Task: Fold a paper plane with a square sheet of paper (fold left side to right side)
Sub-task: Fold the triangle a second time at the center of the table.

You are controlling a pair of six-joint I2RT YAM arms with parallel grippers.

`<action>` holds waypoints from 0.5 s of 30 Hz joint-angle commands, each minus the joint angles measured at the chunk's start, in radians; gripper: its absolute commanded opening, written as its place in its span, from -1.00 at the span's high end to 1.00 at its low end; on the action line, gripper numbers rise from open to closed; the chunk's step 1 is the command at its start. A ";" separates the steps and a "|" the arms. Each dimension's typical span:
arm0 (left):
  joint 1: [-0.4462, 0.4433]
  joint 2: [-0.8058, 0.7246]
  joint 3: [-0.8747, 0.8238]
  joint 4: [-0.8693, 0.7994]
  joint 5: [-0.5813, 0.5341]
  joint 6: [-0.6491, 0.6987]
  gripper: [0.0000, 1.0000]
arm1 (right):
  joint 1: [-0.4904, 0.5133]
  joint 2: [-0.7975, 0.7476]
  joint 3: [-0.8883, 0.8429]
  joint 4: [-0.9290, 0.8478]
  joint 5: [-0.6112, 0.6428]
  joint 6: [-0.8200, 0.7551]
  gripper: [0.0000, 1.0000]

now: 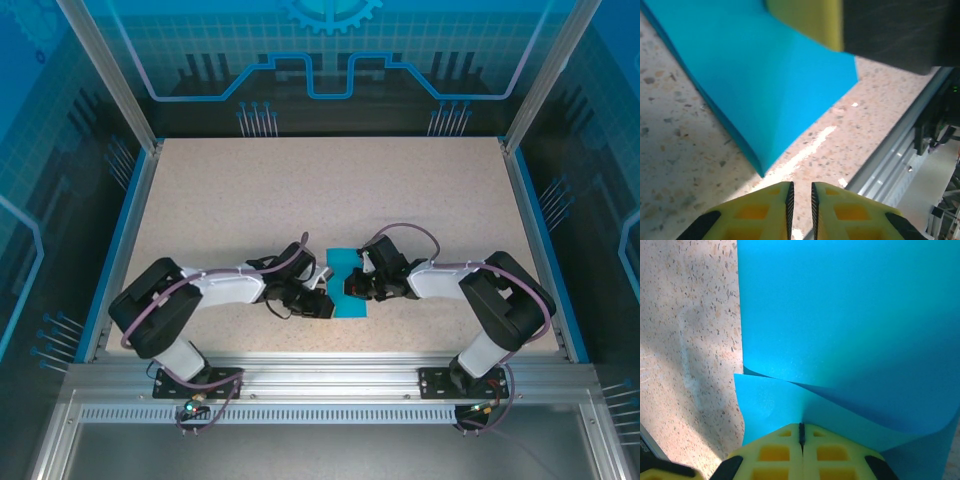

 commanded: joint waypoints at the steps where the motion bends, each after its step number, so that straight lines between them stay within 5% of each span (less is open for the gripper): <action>1: 0.003 -0.021 0.045 -0.057 -0.034 0.005 0.58 | -0.003 0.009 -0.011 -0.112 0.036 -0.019 1.00; 15: 0.003 0.158 0.123 -0.061 -0.072 0.032 0.60 | 0.001 0.006 -0.007 -0.098 0.026 -0.022 1.00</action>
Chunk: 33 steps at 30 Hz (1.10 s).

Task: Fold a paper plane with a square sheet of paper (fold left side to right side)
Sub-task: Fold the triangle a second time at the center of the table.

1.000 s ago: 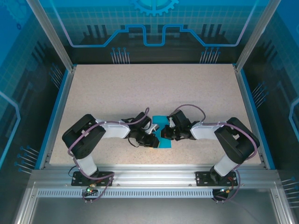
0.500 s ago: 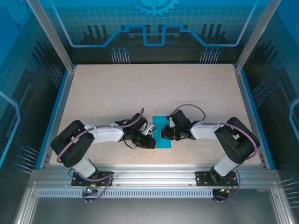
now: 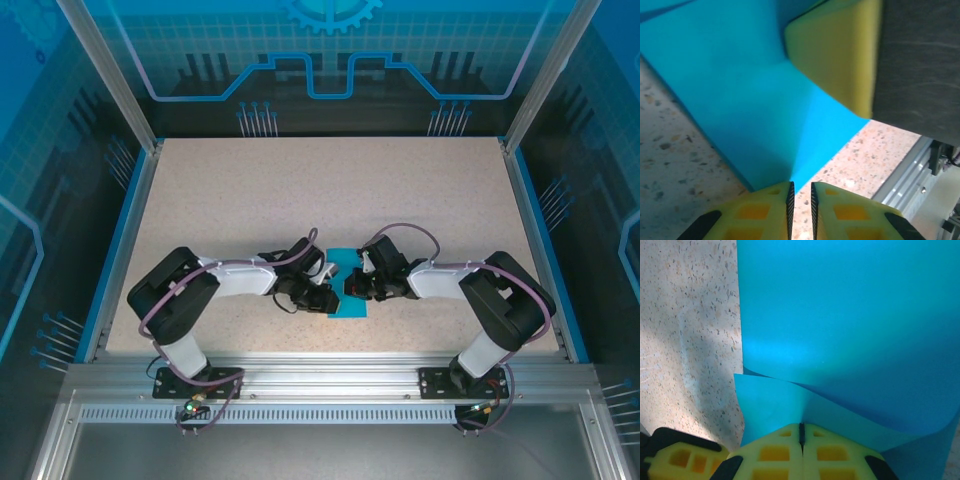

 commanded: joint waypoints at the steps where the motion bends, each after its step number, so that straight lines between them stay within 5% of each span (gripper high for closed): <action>1: 0.004 0.026 0.025 -0.039 -0.034 0.021 0.60 | 0.002 0.001 -0.006 -0.094 0.025 -0.025 1.00; 13: -0.006 0.048 0.027 -0.101 -0.090 0.026 0.72 | 0.041 -0.128 -0.001 -0.108 0.025 -0.085 1.00; 18: -0.015 0.051 0.031 -0.110 -0.101 0.029 0.91 | 0.069 -0.110 0.003 -0.106 0.021 -0.075 1.00; 33: -0.021 0.061 0.039 -0.131 -0.120 0.029 0.93 | 0.089 -0.021 0.025 -0.121 0.038 -0.085 1.00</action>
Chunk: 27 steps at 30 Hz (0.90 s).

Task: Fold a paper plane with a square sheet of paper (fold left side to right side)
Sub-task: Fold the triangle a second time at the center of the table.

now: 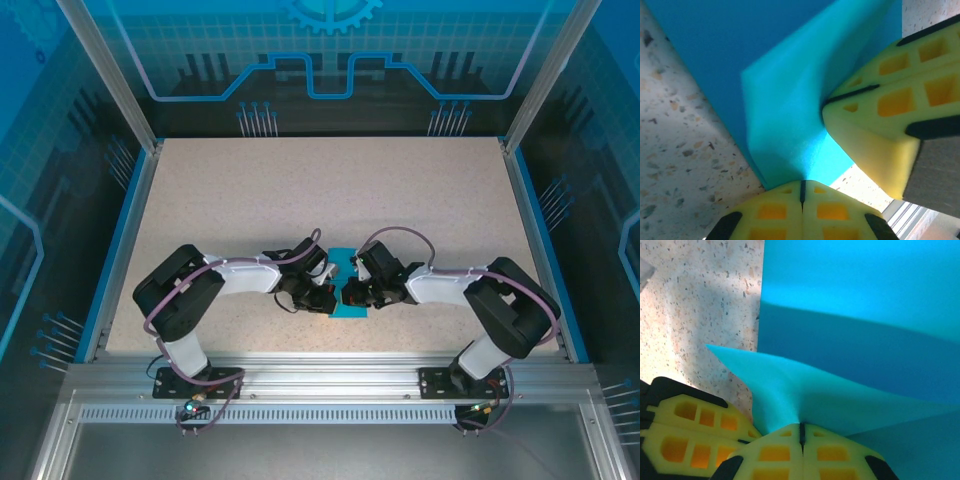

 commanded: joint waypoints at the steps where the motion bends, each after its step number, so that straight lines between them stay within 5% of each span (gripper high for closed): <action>1: -0.010 0.037 0.004 -0.077 -0.071 0.022 0.93 | 0.015 0.024 0.028 -0.058 0.034 -0.028 1.00; 27: -0.009 0.051 -0.008 -0.077 -0.075 0.019 0.97 | -0.136 0.045 0.078 -0.166 0.055 -0.167 1.00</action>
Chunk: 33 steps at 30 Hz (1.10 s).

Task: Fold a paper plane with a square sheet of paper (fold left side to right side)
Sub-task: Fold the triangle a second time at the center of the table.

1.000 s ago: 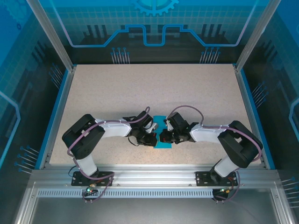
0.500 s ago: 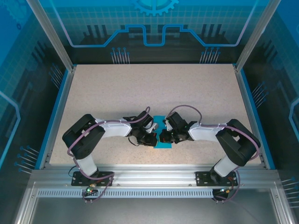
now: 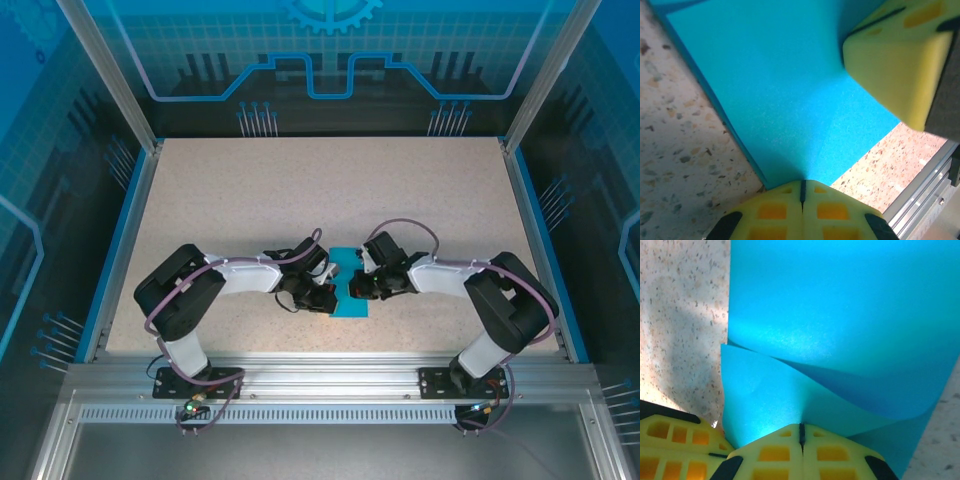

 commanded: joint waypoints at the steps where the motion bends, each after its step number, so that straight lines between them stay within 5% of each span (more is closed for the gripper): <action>1: -0.008 0.043 -0.014 -0.078 -0.068 0.019 0.97 | -0.049 0.025 0.018 -0.056 0.041 -0.049 1.00; 23: -0.009 0.034 -0.016 -0.073 -0.066 0.020 0.97 | -0.252 0.042 0.039 -0.065 -0.027 -0.152 1.00; 33: -0.010 0.004 -0.014 -0.061 -0.067 0.023 0.96 | -0.167 -0.080 0.025 -0.050 -0.070 -0.093 1.00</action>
